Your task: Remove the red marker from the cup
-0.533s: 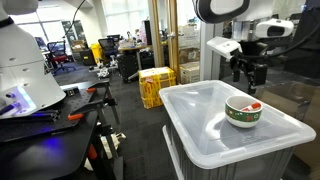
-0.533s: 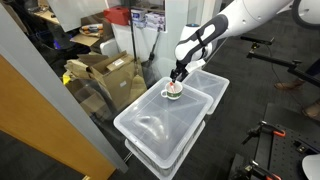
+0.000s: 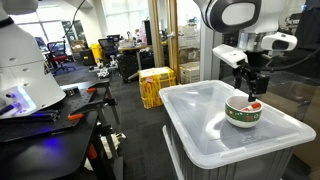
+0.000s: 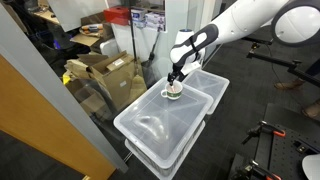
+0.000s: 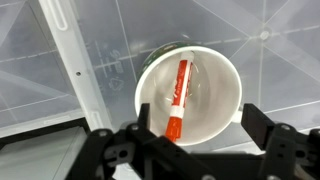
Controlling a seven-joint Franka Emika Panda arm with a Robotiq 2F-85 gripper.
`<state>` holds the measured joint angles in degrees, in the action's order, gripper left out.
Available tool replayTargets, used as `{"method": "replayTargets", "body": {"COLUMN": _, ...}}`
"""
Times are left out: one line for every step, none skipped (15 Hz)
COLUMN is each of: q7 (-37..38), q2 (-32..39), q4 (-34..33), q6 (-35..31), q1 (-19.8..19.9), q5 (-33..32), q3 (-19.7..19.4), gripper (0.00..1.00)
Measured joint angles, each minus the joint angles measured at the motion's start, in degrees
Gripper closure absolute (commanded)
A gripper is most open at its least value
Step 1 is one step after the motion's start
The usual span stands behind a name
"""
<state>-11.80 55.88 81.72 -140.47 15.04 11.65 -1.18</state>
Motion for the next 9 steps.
{"method": "replayTargets", "body": {"q7": 0.1, "q2": 0.8, "q4": -1.1, "q6": 0.6, "q1": 0.0, "q5": -0.1, "q3": 0.0, "gripper": 0.04}}
{"method": "replayTargets", "body": {"q7": 0.2, "q2": 1.7, "q4": -2.2, "q6": 0.9, "q1": -0.1, "q5": -0.2, "q3": 0.0, "gripper": 0.04}}
{"method": "replayTargets", "body": {"q7": 0.6, "q2": 2.5, "q4": -3.2, "q6": 1.1, "q1": -0.2, "q5": -0.3, "q3": 0.0, "gripper": 0.04}}
{"method": "replayTargets", "body": {"q7": 1.0, "q2": 3.2, "q4": -4.1, "q6": 1.2, "q1": -0.3, "q5": -0.6, "q3": 0.0, "gripper": 0.04}}
{"method": "replayTargets", "body": {"q7": 1.2, "q2": 4.0, "q4": -5.1, "q6": 1.2, "q1": -0.4, "q5": -0.9, "q3": -0.1, "gripper": 0.04}}
{"method": "replayTargets", "body": {"q7": 1.6, "q2": 4.7, "q4": -5.9, "q6": 1.3, "q1": -0.5, "q5": -1.4, "q3": -0.1, "gripper": 0.05}}
{"method": "replayTargets", "body": {"q7": 2.1, "q2": 5.4, "q4": -6.8, "q6": 1.4, "q1": -0.6, "q5": -1.9, "q3": -0.1, "gripper": 0.05}}
{"method": "replayTargets", "body": {"q7": 2.4, "q2": 6.1, "q4": -7.6, "q6": 1.5, "q1": -0.7, "q5": -2.3, "q3": -0.1, "gripper": 0.07}}
{"method": "replayTargets", "body": {"q7": 2.9, "q2": 6.8, "q4": -8.4, "q6": 1.6, "q1": -0.8, "q5": -2.7, "q3": -0.2, "gripper": 0.08}}
